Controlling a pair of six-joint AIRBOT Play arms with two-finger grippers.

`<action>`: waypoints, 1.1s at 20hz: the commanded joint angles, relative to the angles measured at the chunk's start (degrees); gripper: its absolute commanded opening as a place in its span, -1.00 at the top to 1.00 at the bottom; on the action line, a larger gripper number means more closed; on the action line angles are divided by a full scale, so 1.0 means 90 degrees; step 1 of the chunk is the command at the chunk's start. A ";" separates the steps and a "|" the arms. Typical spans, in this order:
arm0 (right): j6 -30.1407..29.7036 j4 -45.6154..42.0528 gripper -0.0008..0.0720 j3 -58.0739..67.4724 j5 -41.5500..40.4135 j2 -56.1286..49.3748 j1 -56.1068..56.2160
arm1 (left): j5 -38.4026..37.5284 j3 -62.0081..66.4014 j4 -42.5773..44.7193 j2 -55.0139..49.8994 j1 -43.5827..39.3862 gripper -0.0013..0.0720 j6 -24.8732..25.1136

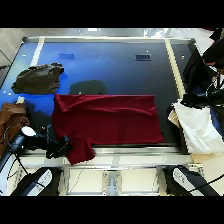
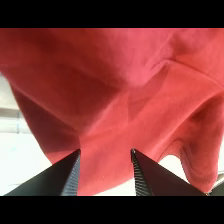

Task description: Fold the shirts.

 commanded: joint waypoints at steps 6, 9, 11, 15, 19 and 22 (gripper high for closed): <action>0.0000 -0.0070 0.25 -0.0005 -0.0007 0.0005 -0.0002 | -0.0719 0.0707 0.1217 0.0350 0.0211 -0.04 0.0058; 0.0000 -0.0070 0.25 -0.0005 -0.0104 0.0005 -0.0002 | -0.0668 0.0685 0.1690 0.0537 0.0355 -0.05 -0.0238; 0.0000 -0.0068 0.25 -0.0005 -0.0121 0.0005 -0.0002 | -0.0483 0.0619 0.1450 0.0401 0.0352 -0.17 -0.0163; 0.0002 -0.0061 0.25 -0.0005 -0.0119 0.0005 -0.0002 | -0.0325 0.0593 0.0777 -0.0024 0.0345 -0.43 0.0401; 0.0002 -0.0039 0.25 -0.0005 -0.0114 0.0007 -0.0002 | -0.0211 0.0593 0.0627 -0.0537 0.0345 -0.41 0.0537; 0.0002 -0.0039 0.25 -0.0005 -0.0114 0.0007 -0.0002 | -0.0197 0.0593 0.0469 -0.0685 0.0345 -0.40 0.0699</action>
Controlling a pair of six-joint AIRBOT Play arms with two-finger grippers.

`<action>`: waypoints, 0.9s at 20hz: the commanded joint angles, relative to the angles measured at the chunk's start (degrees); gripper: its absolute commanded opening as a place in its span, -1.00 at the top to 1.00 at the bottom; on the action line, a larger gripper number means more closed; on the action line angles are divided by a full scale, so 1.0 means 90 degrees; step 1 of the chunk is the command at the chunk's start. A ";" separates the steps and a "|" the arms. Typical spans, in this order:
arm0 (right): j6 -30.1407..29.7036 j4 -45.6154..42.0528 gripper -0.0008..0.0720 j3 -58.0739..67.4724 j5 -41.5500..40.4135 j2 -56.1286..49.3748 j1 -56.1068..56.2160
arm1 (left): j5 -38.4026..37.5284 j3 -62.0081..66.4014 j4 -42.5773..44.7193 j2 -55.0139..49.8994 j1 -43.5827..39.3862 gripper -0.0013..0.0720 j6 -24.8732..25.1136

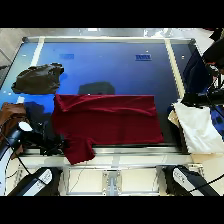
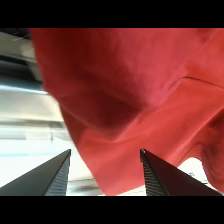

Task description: Fold the shirts.

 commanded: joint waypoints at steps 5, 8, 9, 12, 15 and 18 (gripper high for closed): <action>0.0005 0.0010 0.25 -0.0002 0.0000 0.0007 -0.0002 | 0.0194 -0.0085 -0.0423 -0.0194 0.0005 -0.29 0.0194; 0.0002 0.0007 0.25 0.0007 -0.0002 0.0012 -0.0002 | 0.0316 -0.0410 -0.0612 -0.0194 0.0005 -0.28 0.0333; 0.0002 0.0007 0.25 0.0012 0.0000 0.0015 -0.0002 | 0.0384 -0.0537 -0.0658 -0.0194 0.0007 0.06 0.0330; 0.0002 -0.0138 0.25 0.0250 0.0024 0.0078 -0.0005 | 0.0425 -0.0597 -0.0702 -0.0192 0.0007 0.93 0.0357; 0.0002 -0.1039 0.25 0.0617 0.0180 0.0425 -0.0015 | 0.0420 -0.0597 -0.0712 -0.0189 0.0007 0.93 0.0476; 0.0000 -0.1054 0.25 -0.0398 0.0889 0.0816 -0.0656 | 0.0364 -0.0597 -0.0828 -0.0189 0.0007 0.93 0.0525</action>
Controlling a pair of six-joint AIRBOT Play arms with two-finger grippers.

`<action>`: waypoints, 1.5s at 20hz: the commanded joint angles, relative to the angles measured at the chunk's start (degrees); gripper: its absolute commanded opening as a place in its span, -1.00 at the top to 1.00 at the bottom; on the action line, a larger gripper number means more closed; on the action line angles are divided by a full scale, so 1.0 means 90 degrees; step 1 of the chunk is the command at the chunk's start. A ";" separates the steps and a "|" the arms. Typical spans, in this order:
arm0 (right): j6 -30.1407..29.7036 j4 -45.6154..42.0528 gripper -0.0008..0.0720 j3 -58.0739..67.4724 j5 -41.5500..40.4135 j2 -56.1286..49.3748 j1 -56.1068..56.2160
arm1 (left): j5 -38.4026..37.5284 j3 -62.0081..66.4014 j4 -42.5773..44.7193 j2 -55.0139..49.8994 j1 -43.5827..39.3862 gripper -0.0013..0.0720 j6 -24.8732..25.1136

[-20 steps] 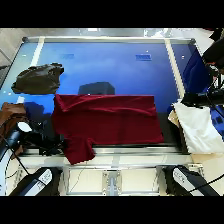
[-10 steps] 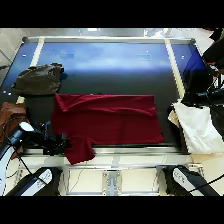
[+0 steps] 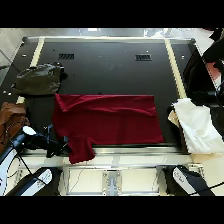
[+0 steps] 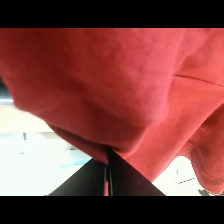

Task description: Fold the shirts.

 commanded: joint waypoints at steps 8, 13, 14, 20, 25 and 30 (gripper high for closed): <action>-0.0714 0.2623 -0.47 -0.4486 0.0197 -0.0163 -0.2023 | 0.0005 -0.0015 -0.0532 0.0005 0.0007 0.93 0.0386; -0.0690 0.3305 -0.38 -0.4503 -0.0498 -0.0911 -0.1435 | 0.0017 -0.0015 -0.0631 0.0005 0.0007 0.93 0.0386; -0.0687 0.3303 -0.39 -0.4503 -0.0580 -0.1107 -0.1253 | 0.0017 -0.0015 -0.0631 0.0005 0.0007 0.93 0.0386; -0.0690 0.2975 -0.33 -0.4449 -0.0529 -0.1523 -0.1037 | 0.0007 -0.0015 -0.0631 0.0005 0.0007 0.93 0.0384; -0.0537 0.2987 -0.29 -0.4403 -0.0580 -0.1523 -0.1032 | 0.0010 -0.0015 -0.0629 0.0005 0.0007 0.93 0.0384; -0.0267 0.2997 0.25 -0.4408 -0.1243 -0.1530 -0.1032 | 0.0029 -0.0015 -0.0631 0.0005 0.0007 0.93 0.0384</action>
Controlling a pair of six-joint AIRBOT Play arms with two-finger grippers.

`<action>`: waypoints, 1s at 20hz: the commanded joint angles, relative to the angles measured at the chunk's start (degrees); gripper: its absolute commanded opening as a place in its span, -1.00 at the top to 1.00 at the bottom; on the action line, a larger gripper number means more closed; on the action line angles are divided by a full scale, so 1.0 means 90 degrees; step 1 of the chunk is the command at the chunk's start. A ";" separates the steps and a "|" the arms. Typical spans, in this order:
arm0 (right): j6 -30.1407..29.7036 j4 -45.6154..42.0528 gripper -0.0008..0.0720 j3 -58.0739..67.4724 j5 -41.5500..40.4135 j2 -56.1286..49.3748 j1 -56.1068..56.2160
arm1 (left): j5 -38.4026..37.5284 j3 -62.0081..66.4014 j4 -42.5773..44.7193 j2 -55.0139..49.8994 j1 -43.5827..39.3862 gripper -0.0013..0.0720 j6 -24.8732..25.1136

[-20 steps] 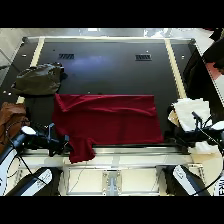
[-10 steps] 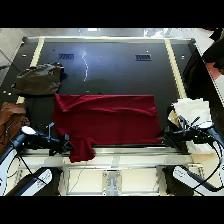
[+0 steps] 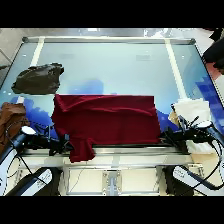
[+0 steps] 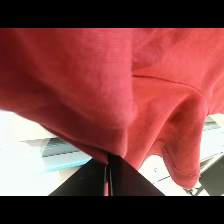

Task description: Fold the shirts.

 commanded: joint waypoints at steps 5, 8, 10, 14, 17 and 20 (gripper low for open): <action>0.0216 0.0002 0.25 0.0002 -0.0381 -0.0019 0.0005 | 0.0051 0.0000 0.0000 0.0005 0.0007 0.93 0.0002; -0.0126 0.0231 0.24 0.0243 0.0046 0.0012 0.0005 | 0.0041 0.0000 0.0005 0.0005 0.0007 0.93 0.0002; -0.0663 0.0508 0.24 0.0794 0.0746 0.0148 0.0002 | 0.0044 0.0000 0.0005 0.0005 0.0007 0.93 0.0002; -0.0544 -0.0804 0.24 0.1926 0.1321 0.0605 0.0000 | 0.0044 0.0000 0.0005 0.0005 0.0007 0.93 0.0002; 0.0029 -0.1562 -0.30 0.1659 0.1098 0.0692 0.0000 | 0.0053 0.0000 0.0002 0.0005 0.0007 0.93 0.0005; -0.0036 -0.1010 -0.30 0.0891 0.0767 0.0403 0.0000 | 0.0066 0.0000 0.0002 0.0005 0.0007 0.93 0.0002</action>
